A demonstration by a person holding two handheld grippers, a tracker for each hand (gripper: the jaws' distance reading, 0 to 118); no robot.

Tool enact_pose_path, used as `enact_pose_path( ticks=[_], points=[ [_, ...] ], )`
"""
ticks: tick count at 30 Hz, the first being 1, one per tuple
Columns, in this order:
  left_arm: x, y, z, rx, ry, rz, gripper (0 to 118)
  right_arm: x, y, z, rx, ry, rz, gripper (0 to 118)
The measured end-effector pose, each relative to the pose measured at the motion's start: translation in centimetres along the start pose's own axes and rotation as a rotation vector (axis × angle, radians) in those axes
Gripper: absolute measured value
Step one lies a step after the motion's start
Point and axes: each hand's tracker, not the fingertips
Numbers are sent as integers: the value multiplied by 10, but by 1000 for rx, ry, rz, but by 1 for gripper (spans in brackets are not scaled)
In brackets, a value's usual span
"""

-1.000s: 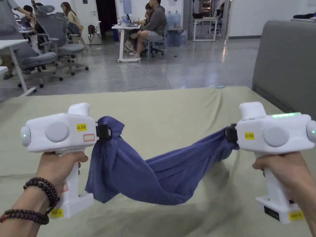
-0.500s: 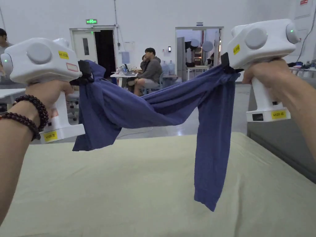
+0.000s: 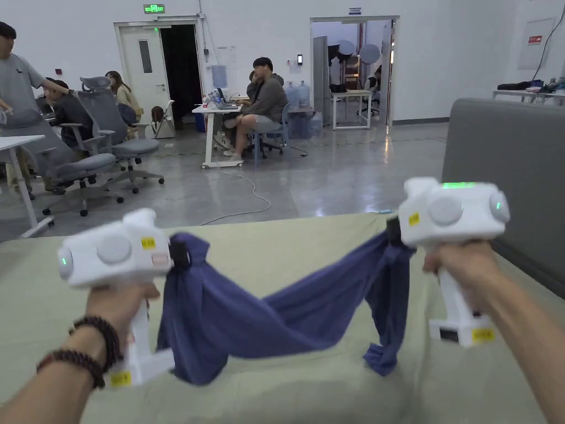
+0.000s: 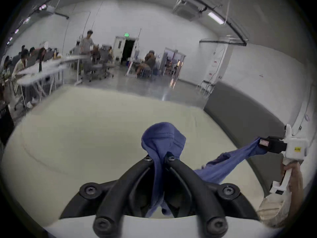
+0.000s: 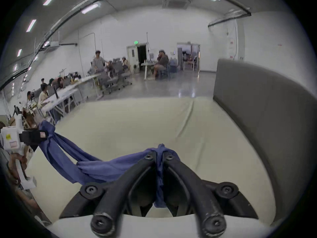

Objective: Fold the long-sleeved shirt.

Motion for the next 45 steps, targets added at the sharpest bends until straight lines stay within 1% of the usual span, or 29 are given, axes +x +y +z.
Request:
enact_pose_path(
  ticks=[2, 4, 5, 7, 9, 11, 13, 14, 16, 19, 24, 25, 27, 29, 30, 32, 34, 35, 36, 37, 38, 39, 40, 42, 43, 44, 45],
  points=[
    [-11, -50, -25, -86, 15, 20, 0, -3, -47, -30, -89, -5, -7, 1],
    [-19, -92, -41, -155, 25, 34, 0, 0, -85, -60, -154, 10, -13, 1],
    [-27, -105, -49, -174, 17, 43, 0, 1, -102, -68, -189, 11, -11, 1],
    [-33, -125, -52, -178, 14, 32, 0, 2, -129, -77, -232, -18, -19, 1],
    [-38, -129, -50, -189, 2, 13, 0, 6, -143, -77, -238, -4, -27, 1],
    [-37, -124, -37, -171, 1, -30, 0, 8, -149, -60, -216, -7, -43, 1],
    [-33, -124, -14, -99, -27, -72, 0, 9, -155, -36, -194, 0, -57, 1],
    [-31, -127, -2, -74, -30, -69, 0, 8, -160, -24, -180, -4, -55, 1],
    [-25, -142, 23, -60, -41, -86, 0, 3, -178, 7, -162, -17, -26, 1],
    [-15, -193, 63, -18, -17, -153, 0, -1, -218, 46, -170, -20, -15, 1],
    [-15, -291, 104, -105, 34, -130, 0, 2, -288, 94, -232, -29, -45, 1],
    [-15, -308, 112, -126, 51, -116, 0, 2, -299, 100, -250, -39, -45, 1],
    [-17, -335, 124, -138, 67, -104, 1, 2, -322, 105, -310, -67, -17, 2],
    [-19, -355, 127, -113, 99, -127, 2, 3, -338, 93, -365, -85, 18, 1],
    [-21, -361, 125, -117, 97, -128, 2, 3, -346, 83, -399, -81, 19, 1],
    [-23, -363, 120, -143, 97, -123, 4, 2, -355, 71, -422, -80, 12, 1],
    [-21, -362, 122, -140, 94, -124, 6, -2, -358, 63, -436, -81, 24, 3],
    [-21, -359, 126, -142, 91, -119, 13, -1, -361, 63, -432, -95, 29, 6],
    [-20, -357, 130, -141, 92, -116, 40, -2, -360, 66, -415, -114, 44, 25],
    [-18, -354, 136, -138, 93, -106, 74, -2, -357, 74, -396, -129, 50, 50],
    [-17, -351, 144, -133, 91, -92, 101, -2, -354, 84, -377, -144, 46, 80],
    [-17, -348, 154, -114, 81, -73, 116, -2, -344, 102, -350, -128, 35, 104],
    [-17, -345, 165, -73, 61, -55, 116, -1, -339, 116, -303, -93, 14, 106],
    [-17, -337, 180, -41, 61, -28, 116, -1, -333, 133, -243, -73, -13, 106],
    [-18, -334, 184, -31, 69, -16, 116, -1, -329, 138, -242, -67, -19, 104],
    [-18, -328, 187, -37, 87, -4, 114, -2, -327, 141, -250, -64, -22, 91],
    [-16, -325, 189, -45, 111, 8, 86, -3, -326, 143, -248, -61, -20, 43]
  ],
)
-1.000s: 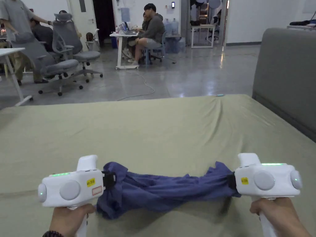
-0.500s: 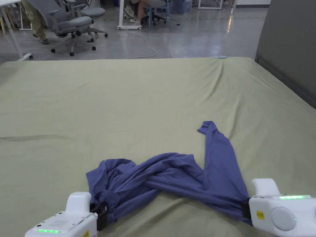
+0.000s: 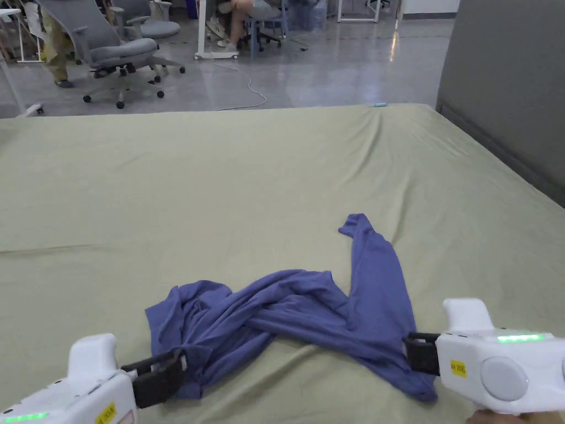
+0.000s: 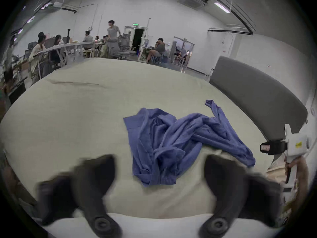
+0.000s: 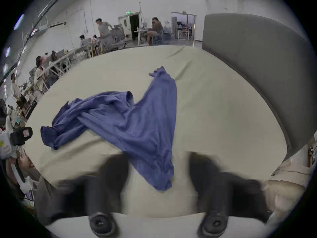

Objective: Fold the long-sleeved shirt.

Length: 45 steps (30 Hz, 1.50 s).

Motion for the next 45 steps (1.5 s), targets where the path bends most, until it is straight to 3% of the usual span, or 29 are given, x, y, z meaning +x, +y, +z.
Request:
enact_pose_path(
  ticks=[1, 2, 5, 9, 10, 12, 13, 20, 21, 24, 25, 26, 28, 29, 30, 36, 42, 44, 45],
  points=[
    [0, 3, 4, 19, -4, 10, 30, -3, 1, -1, -2, -4, 4, 0],
    [0, 6, 2, 22, 21, 28, 0, -6, 4, -2, -1, -84, 49, 0],
    [-1, 4, 3, 38, -2, 43, 0, -10, 4, -2, -46, 6, 20, 0],
    [0, 5, 4, 48, 2, 32, 0, -16, 6, -6, -40, -42, 44, 3],
    [0, 5, 3, 37, 16, 16, 0, -16, 5, -8, -46, -67, 41, 28],
    [3, 6, 1, 30, 26, 7, 0, -16, 6, -14, -57, -86, 26, 100],
    [2, 6, 0, 29, 30, 5, 0, -16, 5, -18, -77, -98, 16, 106],
    [5, 38, -26, -21, 65, -16, 0, -12, -1, -56, -162, -96, 19, 98],
    [5, 46, -34, -29, 70, -24, 0, -12, -1, -61, -169, -95, 16, 90],
    [6, 70, -65, -39, 106, -66, 0, -12, -6, -79, -229, -93, 11, 48],
    [4, 79, -79, -60, 117, -81, 1, -12, -8, -82, -238, -74, 13, 48],
    [0, 85, -91, -82, 118, -90, 14, -10, -10, -82, -216, -71, 19, 44],
    [-5, 96, -116, -143, 117, -95, 88, -11, -9, -79, -186, -2, 17, 2],
    [-10, 102, -133, -196, 131, -86, 112, -15, -9, -80, -175, -38, 31, 2],
    [-17, 103, -146, -224, 131, -83, 118, -18, -10, -82, -198, -53, 52, 2],
    [-26, 114, -203, -304, 109, -38, 118, -13, -7, -85, -211, -41, 55, 2],
    [-9, 114, -251, -366, 110, -214, 115, -14, -7, -88, -220, -40, 63, 2],
    [-4, 108, -264, -433, 89, -256, 85, -14, -7, -90, -225, -43, 62, 2],
    [-1, 105, -266, -455, 85, -278, 64, -14, -7, -90, -226, -44, 62, 2]
  ],
)
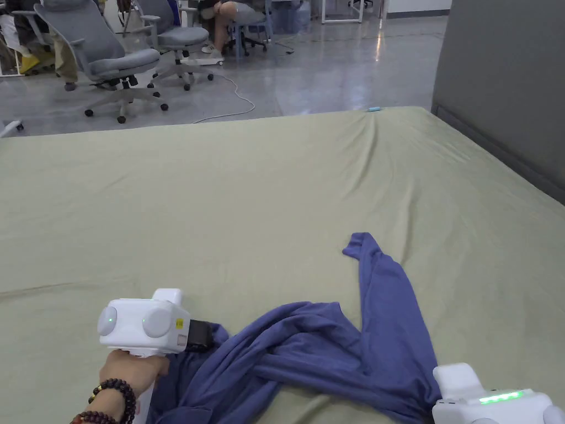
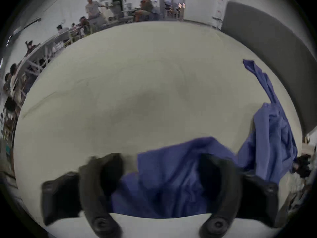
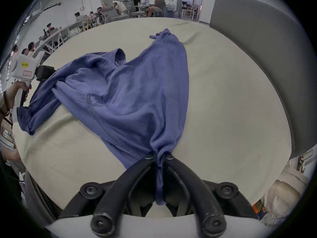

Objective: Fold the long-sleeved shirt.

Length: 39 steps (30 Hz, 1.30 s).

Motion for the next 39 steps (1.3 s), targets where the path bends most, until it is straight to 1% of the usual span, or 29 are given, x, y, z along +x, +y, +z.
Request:
enact_pose_path(
  ticks=[1, 2, 3, 4, 5, 6, 8, 11, 12, 13, 14, 18, 20, 22, 24, 27, 29, 30, 31, 32, 33, 34, 35, 36, 37, 39],
  points=[
    [4, -2, 5, 54, -4, -5, 29, -1, 1, 0, -1, -2, 1, 2],
    [7, -2, 13, 95, 0, -12, 29, -1, 1, 0, -2, -3, 1, 2],
    [10, 1, 17, 112, -38, 12, 16, -1, 1, 0, -2, -5, 2, 2],
    [11, 1, 23, 147, -18, 8, 4, -2, 1, 0, -2, -5, 3, 2],
    [12, 2, 27, 148, 26, 5, 0, -1, 1, -1, -2, -6, 3, 2],
    [8, 3, 29, 126, -6, 3, 0, -1, 2, 0, -2, -4, 2, 2],
    [0, 6, 37, 147, -24, 20, 0, 3, 7, 7, 1, 4, -16, 2],
    [-12, 14, 66, 249, -78, 57, 0, 14, 29, 36, 154, 25, -76, 2],
    [-17, 20, 80, 285, -121, 68, 0, 20, 45, 49, 203, 47, -110, 2],
    [-21, 25, 94, 314, -132, 76, 0, 26, 61, 62, 254, 69, -133, 2],
    [-24, 33, 110, 352, -124, 82, 0, 30, 79, 73, 294, 78, -132, 2],
    [-31, 61, 183, 487, -116, 84, 0, 34, 160, 115, 439, 52, -55, 2],
    [-36, 80, 224, 573, -82, 70, 0, 37, 201, 141, 507, 42, -51, 2],
    [-43, 100, 260, 618, -103, 42, 0, 40, 240, 165, 557, 41, -30, 2],
    [-44, 120, 296, 705, -77, 15, 0, 40, 275, 190, 617, 22, -21, 2],
    [-45, 156, 347, 787, -116, 14, 0, 36, 329, 228, 673, 40, -12, 2],
    [-40, 181, 375, 816, -85, -24, 0, 35, 363, 251, 692, 63, -3, 2],
    [-39, 195, 388, 823, -59, -33, 0, 34, 380, 263, 713, 48, 5, 2],
    [-43, 212, 398, 836, -17, -24, 0, 33, 399, 277, 741, 6, 20, 2],
    [-45, 223, 408, 855, 6, -6, 0, 33, 413, 286, 763, -30, 13, 2],
    [-48, 236, 419, 856, 9, 22, 0, 36, 430, 297, 760, -43, 12, 2],
    [-51, 247, 429, 878, 31, 51, 0, 40, 444, 307, 768, -78, -8, 2],
    [-55, 256, 435, 881, 40, 62, 0, 42, 455, 315, 770, -91, -19, 2],
    [-57, 264, 441, 880, 40, 52, 0, 46, 465, 322, 773, -87, -22, 2],
    [-57, 270, 446, 889, 51, 55, 0, 51, 473, 328, 780, -101, -49, 2],
    [-55, 279, 454, 897, 61, 59, 0, 58, 483, 339, 795, -94, -89, 2]
  ],
)
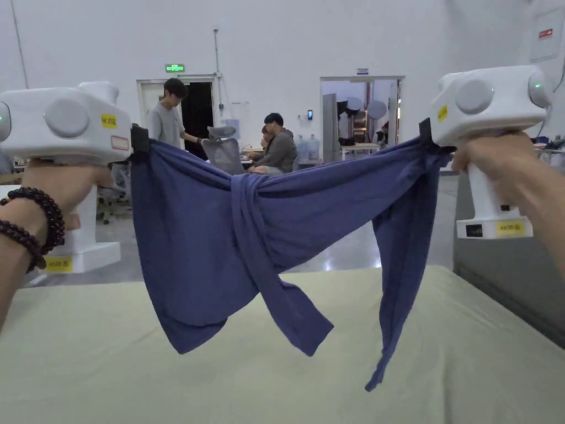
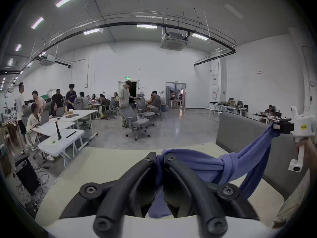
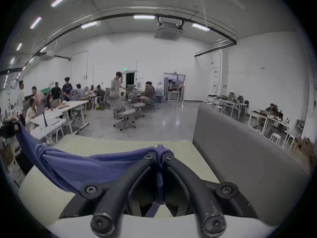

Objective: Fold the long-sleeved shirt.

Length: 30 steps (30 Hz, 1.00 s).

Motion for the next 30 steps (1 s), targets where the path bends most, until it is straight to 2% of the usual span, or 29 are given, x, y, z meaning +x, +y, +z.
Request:
enact_pose_path(
  ticks=[5, 9, 17, 22, 26, 28, 30],
  points=[
    [7, -3, -9, 15, -19, 22, 0, 8, -6, -4, 4, 2, -16, 2],
    [14, -40, -25, -51, -30, -12, 0, 11, -49, -25, -59, 9, -21, 2],
    [20, -220, -69, -326, -48, -1, 0, 3, -229, -85, -320, 54, -84, 2],
    [26, -317, -63, -454, -75, -7, 0, -3, -326, -98, -419, 61, -56, 2],
    [15, -337, -41, -460, -85, 54, 0, 1, -350, -63, -407, 100, -118, 2],
    [12, -340, -19, -408, -93, 95, 0, 2, -361, -35, -402, 96, -115, 2],
    [17, -350, 10, -393, -91, 91, 0, 0, -380, -5, -409, 103, -71, 2]
  ],
)
